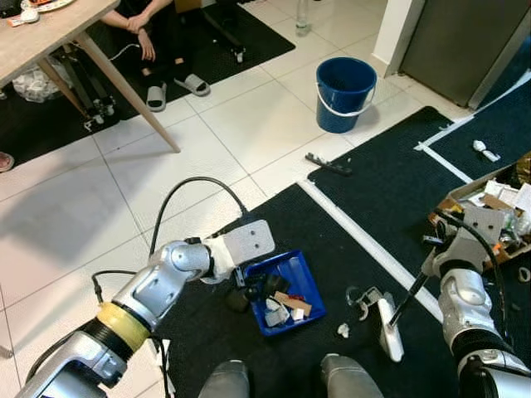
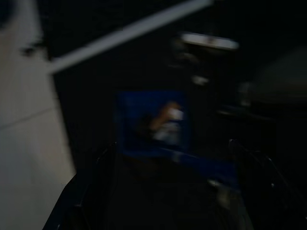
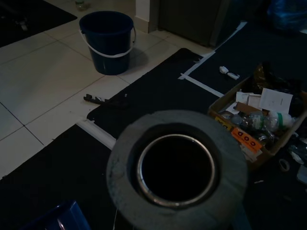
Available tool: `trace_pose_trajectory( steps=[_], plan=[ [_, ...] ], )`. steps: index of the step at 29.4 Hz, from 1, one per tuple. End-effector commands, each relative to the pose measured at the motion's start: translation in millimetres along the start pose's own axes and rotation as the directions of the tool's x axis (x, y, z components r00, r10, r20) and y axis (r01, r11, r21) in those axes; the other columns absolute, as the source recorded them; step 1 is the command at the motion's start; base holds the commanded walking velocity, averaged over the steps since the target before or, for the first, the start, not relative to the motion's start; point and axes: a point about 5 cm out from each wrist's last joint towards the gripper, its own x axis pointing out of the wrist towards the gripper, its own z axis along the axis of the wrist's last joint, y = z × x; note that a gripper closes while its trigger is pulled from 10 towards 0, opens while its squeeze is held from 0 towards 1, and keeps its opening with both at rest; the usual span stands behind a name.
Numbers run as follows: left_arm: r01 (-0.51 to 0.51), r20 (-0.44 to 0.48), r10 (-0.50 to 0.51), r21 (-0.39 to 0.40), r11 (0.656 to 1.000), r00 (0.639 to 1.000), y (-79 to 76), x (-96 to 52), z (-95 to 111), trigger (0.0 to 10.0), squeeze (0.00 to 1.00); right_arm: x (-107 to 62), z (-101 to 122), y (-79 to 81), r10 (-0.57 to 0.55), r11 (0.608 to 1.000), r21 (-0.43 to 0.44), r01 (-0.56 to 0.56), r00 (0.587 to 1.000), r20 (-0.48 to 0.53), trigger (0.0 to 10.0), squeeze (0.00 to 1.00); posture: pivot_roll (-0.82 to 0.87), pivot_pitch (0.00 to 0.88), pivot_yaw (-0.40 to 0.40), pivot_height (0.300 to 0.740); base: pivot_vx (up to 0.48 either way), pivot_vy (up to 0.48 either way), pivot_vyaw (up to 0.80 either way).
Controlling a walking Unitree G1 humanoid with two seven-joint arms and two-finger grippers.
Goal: Sweep floor
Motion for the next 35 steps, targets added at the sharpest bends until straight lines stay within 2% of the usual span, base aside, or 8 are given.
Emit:
trace_pose_trajectory(
  steps=[1, 5, 8, 14, 24, 27, 32, 35],
  plan=[
    [0.043, -0.124, -0.044, -0.008, 0.999, 0.991, -3.6, -9.6, -21.1, 10.0, 0.00, -12.0, -39.8, -0.9, -0.006, 0.997, 0.081, 0.020, 0.985, -0.170, 10.0, 0.00, 0.04, 0.076, 0.040, 0.740, 0.000, 0.000, 0.00],
    [0.009, -0.178, -0.010, -0.008, 1.000, 0.984, 3.5, -19.0, -28.6, 10.0, 0.00, -12.1, -40.1, -0.7, -0.004, 0.996, 0.087, 0.019, 0.985, -0.172, 10.0, 0.00, 0.04, 0.076, 0.040, 0.740, 0.000, 0.000, 0.00],
    [-0.018, -0.231, 0.013, -0.017, 1.000, 0.973, 11.3, -32.3, -33.9, 10.0, 0.00, -11.7, -39.4, 0.5, 0.002, 0.996, 0.091, 0.014, 0.985, -0.171, 10.0, 0.00, 0.05, 0.074, 0.035, 0.740, 0.000, 0.000, 0.00],
    [0.023, -0.234, -0.030, -0.034, 0.999, 0.972, 6.0, -34.4, -31.6, 10.0, 0.00, -12.0, -39.7, 0.6, 0.001, 0.995, 0.094, 0.016, 0.986, -0.170, 10.0, 0.00, 0.05, 0.077, 0.037, 0.740, 0.000, 0.000, 0.00],
    [0.011, -0.185, -0.010, 0.007, 1.000, 0.983, 4.3, -18.1, -24.7, 10.0, 0.00, -13.0, -40.6, 0.1, -0.003, 0.995, 0.098, 0.020, 0.986, -0.165, 10.0, 0.00, 0.04, 0.088, 0.042, 0.740, 0.000, 0.000, 0.00],
    [-0.027, -0.177, 0.037, 0.059, 0.998, 0.983, 6.4, -10.2, -22.1, 10.0, 0.00, -12.9, -39.9, -0.5, -0.007, 0.994, 0.103, 0.023, 0.987, -0.159, 10.0, 0.00, 0.04, 0.090, 0.044, 0.740, 0.000, 0.000, 0.00],
    [-0.104, -0.124, 0.115, 0.095, 0.990, 0.985, 14.8, -5.5, -14.5, 10.0, 0.00, -13.2, -39.7, -0.6, -0.009, 0.994, 0.106, 0.025, 0.988, -0.153, 10.0, 0.00, 0.04, 0.097, 0.045, 0.740, 0.000, 0.000, 0.00],
    [-0.115, -0.100, 0.126, 0.102, 0.988, 0.987, 15.0, -3.0, -12.6, 10.0, 0.00, -13.3, -39.6, -0.5, -0.009, 0.994, 0.106, 0.025, 0.988, -0.151, 10.0, 0.00, 0.04, 0.096, 0.045, 0.740, 0.000, 0.000, 0.00]
  ],
)
